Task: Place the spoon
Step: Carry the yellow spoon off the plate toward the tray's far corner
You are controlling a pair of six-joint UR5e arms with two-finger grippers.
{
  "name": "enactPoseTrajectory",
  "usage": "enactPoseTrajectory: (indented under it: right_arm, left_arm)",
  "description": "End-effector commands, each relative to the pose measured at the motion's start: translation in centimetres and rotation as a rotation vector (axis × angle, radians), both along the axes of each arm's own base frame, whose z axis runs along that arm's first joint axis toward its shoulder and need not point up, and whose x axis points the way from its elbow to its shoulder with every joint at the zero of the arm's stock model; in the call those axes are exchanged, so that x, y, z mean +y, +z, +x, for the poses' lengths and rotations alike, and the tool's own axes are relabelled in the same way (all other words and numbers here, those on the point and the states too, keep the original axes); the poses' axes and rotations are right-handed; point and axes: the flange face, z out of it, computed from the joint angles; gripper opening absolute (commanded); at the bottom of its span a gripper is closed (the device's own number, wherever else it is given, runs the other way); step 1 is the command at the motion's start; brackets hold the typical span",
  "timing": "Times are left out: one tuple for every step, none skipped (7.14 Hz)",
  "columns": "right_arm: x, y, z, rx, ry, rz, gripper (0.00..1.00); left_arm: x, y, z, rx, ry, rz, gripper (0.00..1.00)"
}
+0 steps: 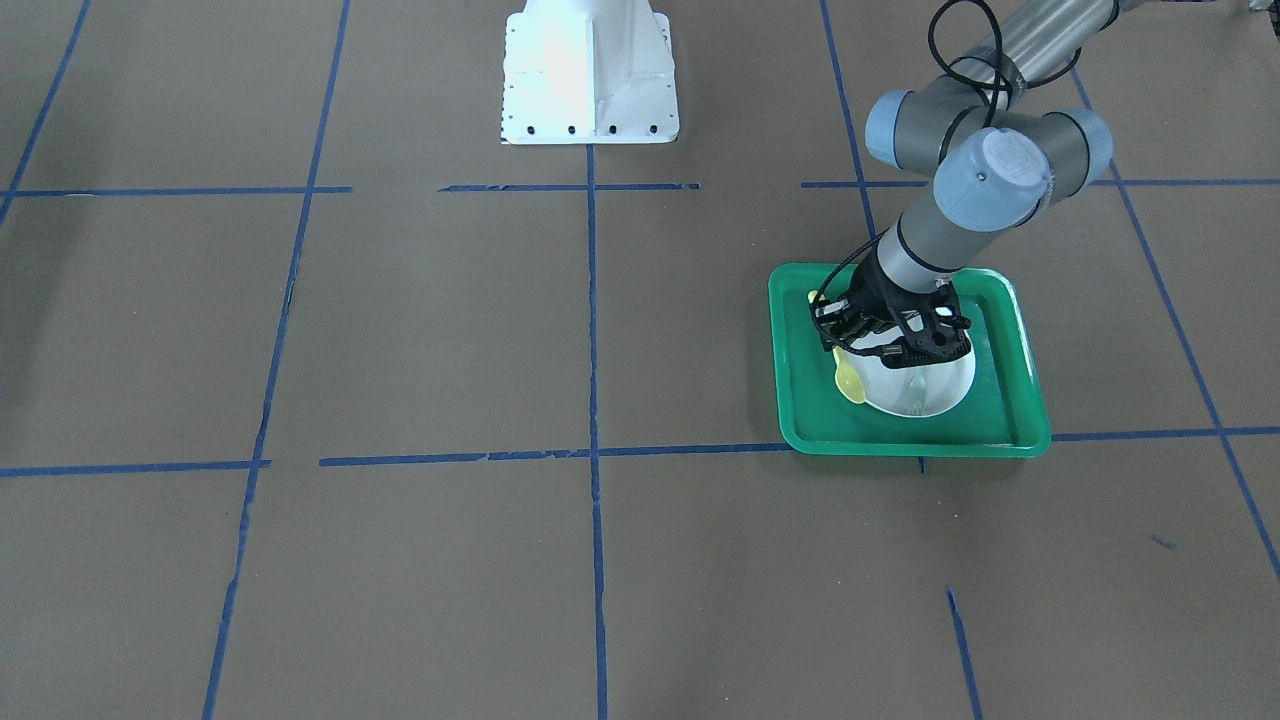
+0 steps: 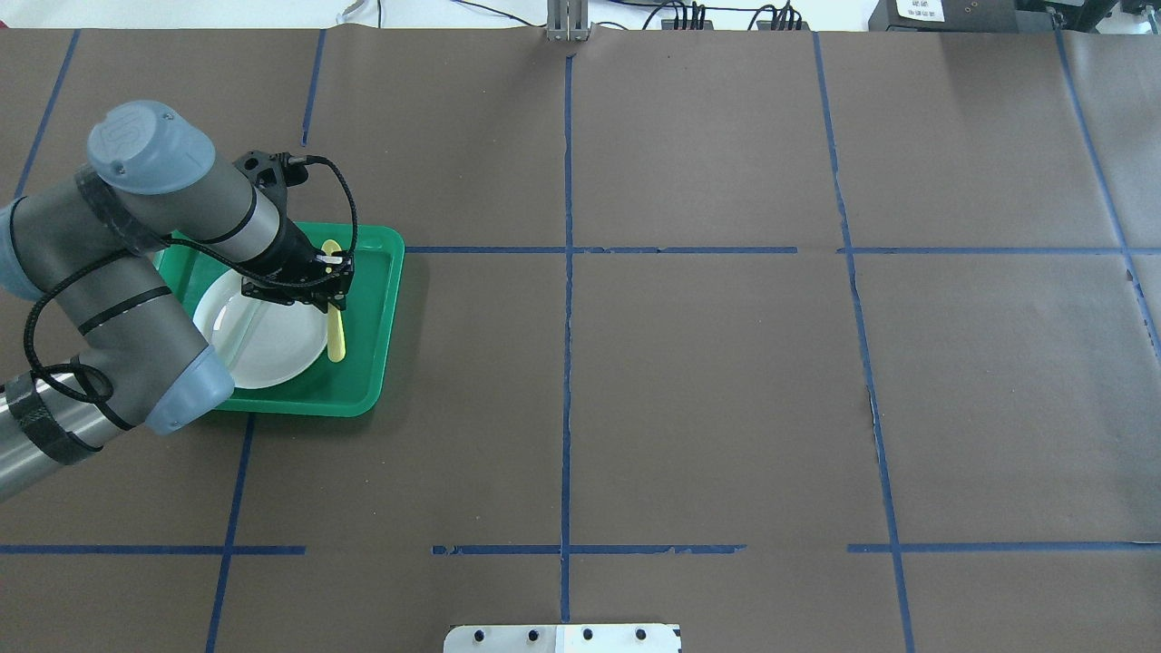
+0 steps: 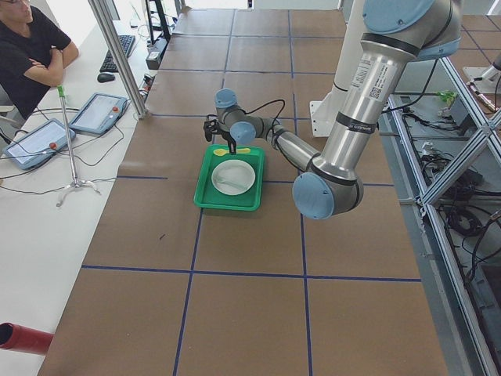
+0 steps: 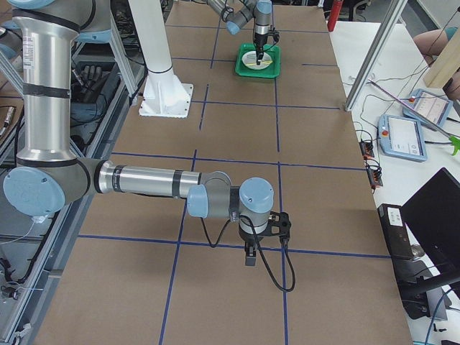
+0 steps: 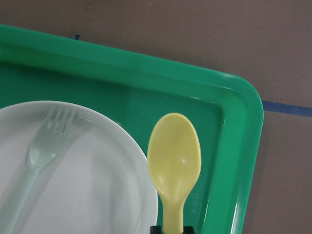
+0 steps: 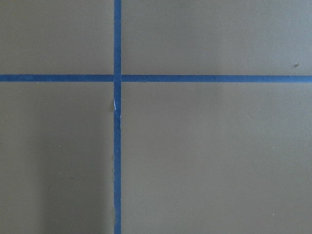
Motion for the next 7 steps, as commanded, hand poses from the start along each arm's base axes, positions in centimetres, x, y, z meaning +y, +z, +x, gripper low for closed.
enactPoseTrajectory:
  right_arm:
    - [0.0,0.0,0.0,0.0,0.0,-0.001,1.0]
    - [-0.1,-0.1,0.0,0.0,0.0,0.002,1.0]
    - [0.0,0.0,0.0,0.0,0.0,0.0,1.0]
    - [0.0,0.0,0.0,0.0,0.0,-0.001,1.0]
    - [0.0,0.0,0.0,0.0,0.0,0.0,1.0]
    - [0.0,0.0,0.0,0.0,0.0,0.0,1.0]
    - [0.0,0.0,0.0,0.0,0.0,-0.001,1.0]
  left_arm:
    - [0.1,0.2,0.9,-0.01,0.016,0.028,0.0]
    - [0.2,0.5,1.3,-0.015,0.051,0.06,0.0]
    - [0.5,1.3,2.1,-0.026,0.066,0.05,0.0]
    - [0.5,1.2,2.4,-0.025,0.069,0.051,0.0]
    - [0.6,1.5,3.0,-0.03,0.076,0.046,0.0]
    - [0.7,0.9,3.4,-0.025,0.081,0.051,0.0]
    - [0.7,0.9,3.5,-0.024,0.082,0.053,0.0]
